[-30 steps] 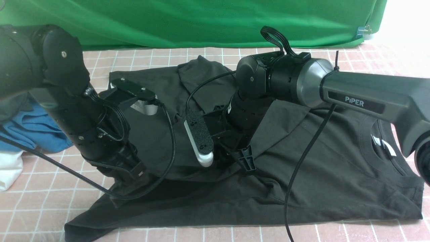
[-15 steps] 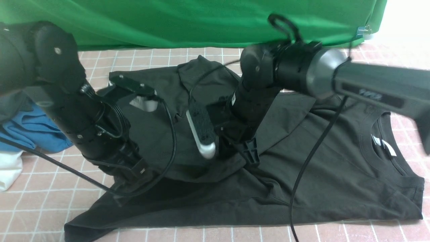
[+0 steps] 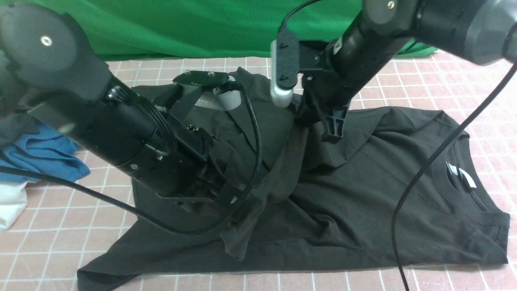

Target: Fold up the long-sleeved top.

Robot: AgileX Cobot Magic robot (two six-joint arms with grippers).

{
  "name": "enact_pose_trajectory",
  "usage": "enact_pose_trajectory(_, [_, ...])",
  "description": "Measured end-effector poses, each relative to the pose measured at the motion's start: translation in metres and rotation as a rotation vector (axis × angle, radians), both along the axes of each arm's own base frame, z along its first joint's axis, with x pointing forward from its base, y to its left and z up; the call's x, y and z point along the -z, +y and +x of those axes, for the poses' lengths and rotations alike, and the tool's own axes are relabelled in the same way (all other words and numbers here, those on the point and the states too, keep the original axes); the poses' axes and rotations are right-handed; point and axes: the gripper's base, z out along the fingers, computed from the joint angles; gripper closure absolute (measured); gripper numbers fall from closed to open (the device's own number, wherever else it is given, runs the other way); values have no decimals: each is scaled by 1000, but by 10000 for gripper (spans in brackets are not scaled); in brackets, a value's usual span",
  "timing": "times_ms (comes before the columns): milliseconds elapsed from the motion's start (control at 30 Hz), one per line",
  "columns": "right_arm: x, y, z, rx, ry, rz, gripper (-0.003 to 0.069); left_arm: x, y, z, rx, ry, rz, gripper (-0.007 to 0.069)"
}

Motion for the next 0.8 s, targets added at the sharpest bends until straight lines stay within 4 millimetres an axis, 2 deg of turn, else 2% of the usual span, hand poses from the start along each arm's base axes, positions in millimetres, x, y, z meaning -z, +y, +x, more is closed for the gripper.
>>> enact_pose_trajectory(167, [0,-3,0,-19,4,-4,624,21,25,25,-96,38,80,590])
enact_pose_trajectory(200, [0,-3,0,-21,5,-2,624,22,25,25,-96,41,82,590])
enact_pose_trajectory(367, [7,3,4,-62,-6,26,625,51,43,46,-143,117,161,590])
enact_pose_trajectory(500, [24,11,17,-62,-67,52,625,66,58,57,-195,142,216,590])
enact_pose_trajectory(633, [37,19,31,-37,-163,81,625,70,74,70,-296,89,221,590])
enact_pose_trajectory(800, [55,29,49,-1,-293,117,622,84,84,83,-343,52,245,588])
